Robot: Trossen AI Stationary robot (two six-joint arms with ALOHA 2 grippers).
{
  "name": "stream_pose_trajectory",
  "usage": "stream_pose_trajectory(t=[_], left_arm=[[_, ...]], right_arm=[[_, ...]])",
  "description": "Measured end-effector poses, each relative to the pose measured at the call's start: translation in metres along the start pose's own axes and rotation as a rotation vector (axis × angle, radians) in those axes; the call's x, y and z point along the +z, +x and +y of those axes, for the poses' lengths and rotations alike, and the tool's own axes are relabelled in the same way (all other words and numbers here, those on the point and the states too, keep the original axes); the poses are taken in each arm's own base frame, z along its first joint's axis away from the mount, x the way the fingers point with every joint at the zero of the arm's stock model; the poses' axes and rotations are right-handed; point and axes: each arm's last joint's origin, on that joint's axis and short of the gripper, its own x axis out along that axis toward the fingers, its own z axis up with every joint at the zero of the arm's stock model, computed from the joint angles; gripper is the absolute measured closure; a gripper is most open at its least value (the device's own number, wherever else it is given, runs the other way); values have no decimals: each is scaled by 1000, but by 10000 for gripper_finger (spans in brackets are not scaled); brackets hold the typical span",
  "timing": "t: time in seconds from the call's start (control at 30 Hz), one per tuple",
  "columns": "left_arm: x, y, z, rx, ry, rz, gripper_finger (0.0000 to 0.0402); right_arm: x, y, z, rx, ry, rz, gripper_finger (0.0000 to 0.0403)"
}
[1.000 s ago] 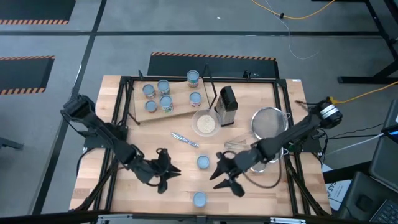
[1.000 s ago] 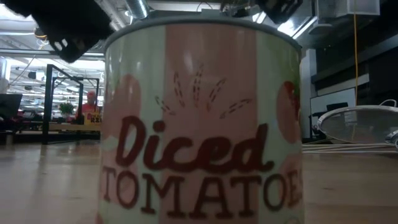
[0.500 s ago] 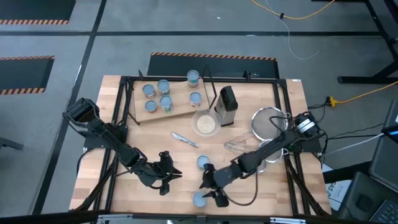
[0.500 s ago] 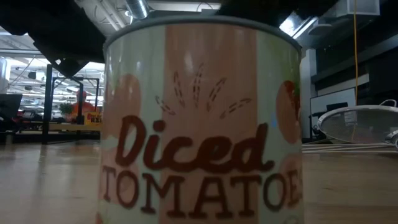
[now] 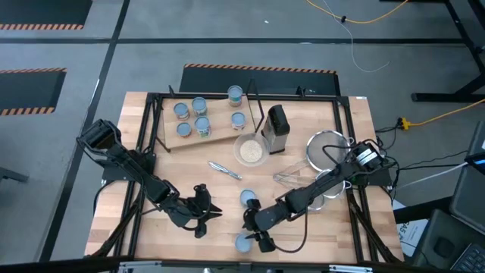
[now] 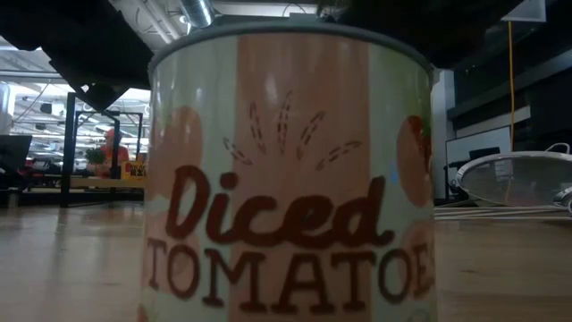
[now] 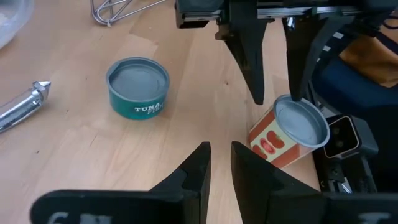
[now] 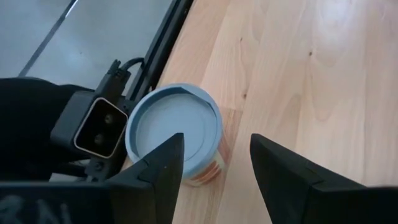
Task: Pick and place cans onto a shelf
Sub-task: Put the light red can on the shelf
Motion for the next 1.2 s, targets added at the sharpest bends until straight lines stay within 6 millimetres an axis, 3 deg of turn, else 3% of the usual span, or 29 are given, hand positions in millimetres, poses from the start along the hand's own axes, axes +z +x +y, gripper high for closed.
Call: stream_pose_trajectory(t=[1.0,1.2], left_arm=[[0,0,0,-2,0,0,347],[0,0,0,-2,-1,0,347]], right_arm=[[-8,11,-2,-8,76,18,215],[-9,11,-3,-9,76,28,239]])
